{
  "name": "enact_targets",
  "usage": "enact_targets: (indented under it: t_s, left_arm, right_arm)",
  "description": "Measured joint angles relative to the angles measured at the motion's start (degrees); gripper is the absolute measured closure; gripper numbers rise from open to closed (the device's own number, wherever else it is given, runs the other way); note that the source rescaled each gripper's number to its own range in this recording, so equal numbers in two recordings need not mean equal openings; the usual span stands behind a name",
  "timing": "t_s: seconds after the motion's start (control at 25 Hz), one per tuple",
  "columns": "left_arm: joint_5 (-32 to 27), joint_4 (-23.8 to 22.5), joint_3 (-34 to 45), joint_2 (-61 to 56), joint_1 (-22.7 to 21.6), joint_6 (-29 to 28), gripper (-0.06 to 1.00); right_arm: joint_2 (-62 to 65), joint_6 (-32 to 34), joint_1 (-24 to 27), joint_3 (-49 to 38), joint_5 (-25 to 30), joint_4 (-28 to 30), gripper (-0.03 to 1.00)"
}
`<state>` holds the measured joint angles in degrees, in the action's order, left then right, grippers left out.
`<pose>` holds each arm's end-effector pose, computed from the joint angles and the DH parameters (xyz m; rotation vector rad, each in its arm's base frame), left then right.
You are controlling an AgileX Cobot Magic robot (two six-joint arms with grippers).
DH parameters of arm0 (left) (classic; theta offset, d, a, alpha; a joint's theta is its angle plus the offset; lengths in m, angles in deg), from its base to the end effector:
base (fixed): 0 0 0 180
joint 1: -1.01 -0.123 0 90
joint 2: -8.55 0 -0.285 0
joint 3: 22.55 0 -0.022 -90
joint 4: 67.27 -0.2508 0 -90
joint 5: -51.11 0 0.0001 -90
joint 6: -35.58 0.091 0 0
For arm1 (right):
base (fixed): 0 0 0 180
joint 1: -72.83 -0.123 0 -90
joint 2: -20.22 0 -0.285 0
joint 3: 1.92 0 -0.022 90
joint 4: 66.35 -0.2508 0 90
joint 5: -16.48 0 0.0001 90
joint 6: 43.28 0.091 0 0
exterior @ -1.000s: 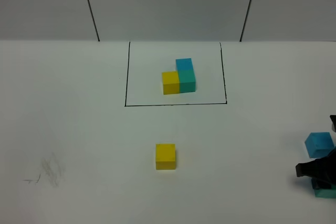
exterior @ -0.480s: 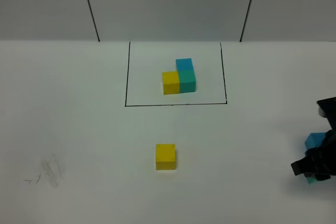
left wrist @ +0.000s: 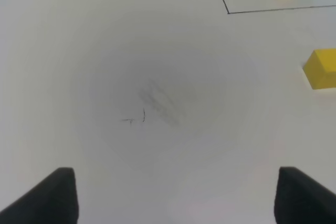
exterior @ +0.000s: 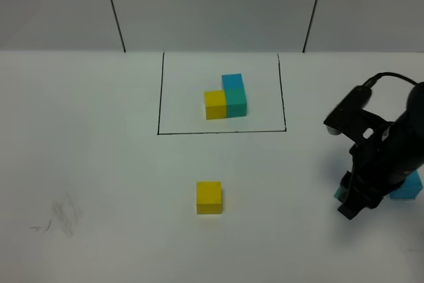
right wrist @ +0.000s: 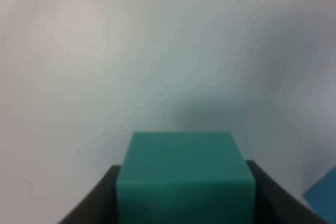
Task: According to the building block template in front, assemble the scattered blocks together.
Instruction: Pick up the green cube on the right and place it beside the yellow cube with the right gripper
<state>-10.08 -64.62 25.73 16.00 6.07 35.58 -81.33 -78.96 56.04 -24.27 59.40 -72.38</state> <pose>-0.0070 -0.0031 0.2781 0.0928 2.0395 -0.1106 0.2837 0.0924 0.1923 -1.1922 2.6449 0.0604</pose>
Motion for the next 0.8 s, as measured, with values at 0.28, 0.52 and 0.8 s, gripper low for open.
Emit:
enact_targets:
  t_s: [0.28, 0.52, 0.8]
  left_arm:
    - [0.0, 0.0, 0.0, 0.0, 0.0, 0.0, 0.18]
    - [0.0, 0.0, 0.0, 0.0, 0.0, 0.0, 0.18]
    - [0.0, 0.0, 0.0, 0.0, 0.0, 0.0, 0.18]
  right_arm:
    - [-7.8, -4.4, -6.6, 9.0, 2.5, 3.8, 0.70]
    - [-13.9, -7.7, -11.4, 15.9, 5.2, 5.4, 0.70]
    - [-18.4, -10.7, -16.6, 21.5, 5.7, 5.7, 0.70]
